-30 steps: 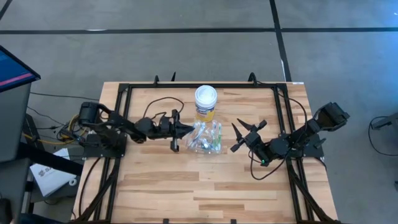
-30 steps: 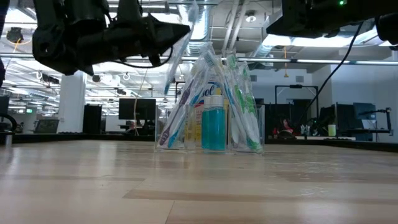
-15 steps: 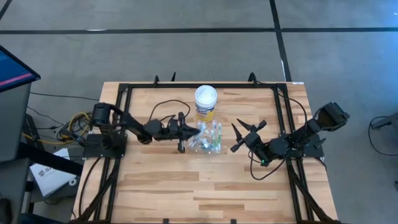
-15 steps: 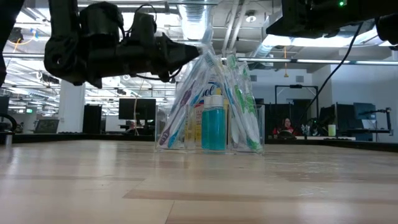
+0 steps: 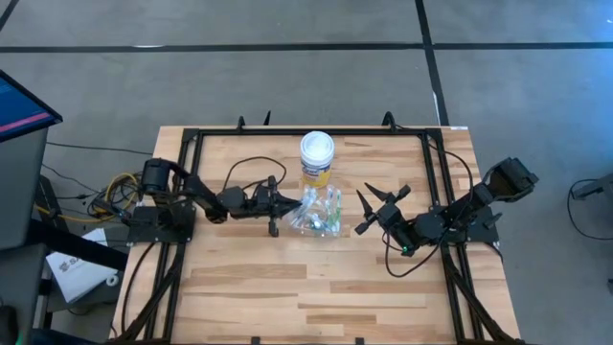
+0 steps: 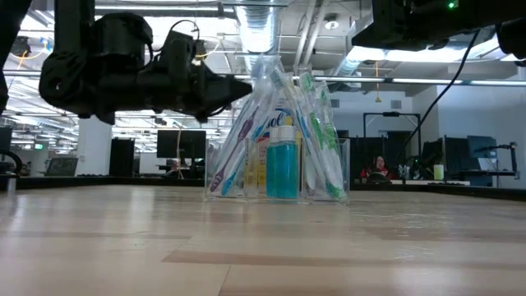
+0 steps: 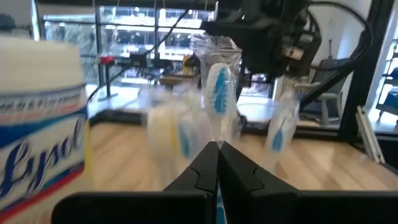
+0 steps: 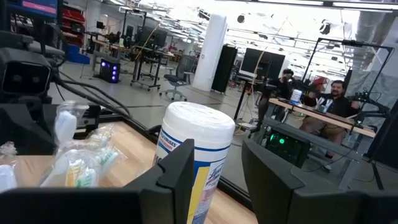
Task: Pick & Place toothbrushing station
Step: Put the blue toothbrush into the transparent organizer
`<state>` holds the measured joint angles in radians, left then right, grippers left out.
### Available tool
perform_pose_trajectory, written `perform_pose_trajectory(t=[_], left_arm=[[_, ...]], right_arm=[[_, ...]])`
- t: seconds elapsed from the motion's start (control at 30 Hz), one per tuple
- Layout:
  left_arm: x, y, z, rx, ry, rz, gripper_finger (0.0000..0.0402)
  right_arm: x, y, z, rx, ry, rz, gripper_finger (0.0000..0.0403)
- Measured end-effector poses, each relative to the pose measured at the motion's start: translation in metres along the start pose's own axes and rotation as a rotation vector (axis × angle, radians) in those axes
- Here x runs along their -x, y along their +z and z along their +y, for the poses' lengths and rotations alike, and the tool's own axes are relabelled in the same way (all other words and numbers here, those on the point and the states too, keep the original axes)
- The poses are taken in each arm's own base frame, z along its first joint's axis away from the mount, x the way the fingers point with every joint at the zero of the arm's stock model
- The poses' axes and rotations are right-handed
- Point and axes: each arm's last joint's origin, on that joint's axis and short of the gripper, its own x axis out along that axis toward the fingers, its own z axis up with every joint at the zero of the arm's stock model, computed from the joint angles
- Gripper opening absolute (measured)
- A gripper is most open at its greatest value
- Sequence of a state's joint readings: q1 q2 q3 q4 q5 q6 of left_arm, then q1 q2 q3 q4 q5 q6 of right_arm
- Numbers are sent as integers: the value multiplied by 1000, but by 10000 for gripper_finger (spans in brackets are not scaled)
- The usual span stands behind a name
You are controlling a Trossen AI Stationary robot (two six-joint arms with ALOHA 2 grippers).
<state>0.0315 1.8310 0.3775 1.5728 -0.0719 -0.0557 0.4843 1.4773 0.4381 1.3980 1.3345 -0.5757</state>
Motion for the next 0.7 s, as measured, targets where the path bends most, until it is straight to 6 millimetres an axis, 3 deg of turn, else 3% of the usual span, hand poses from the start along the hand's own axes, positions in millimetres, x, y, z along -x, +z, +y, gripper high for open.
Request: perform_pose_trajectory(t=[0.5, 0.7], left_arm=[[21, 2, 3, 15, 72, 20, 0], [32, -7, 5, 30, 84, 93, 0]], right_arm=[[0, -1, 0, 10, 1, 2, 124], [0, -1, 0, 9, 1, 2, 124]])
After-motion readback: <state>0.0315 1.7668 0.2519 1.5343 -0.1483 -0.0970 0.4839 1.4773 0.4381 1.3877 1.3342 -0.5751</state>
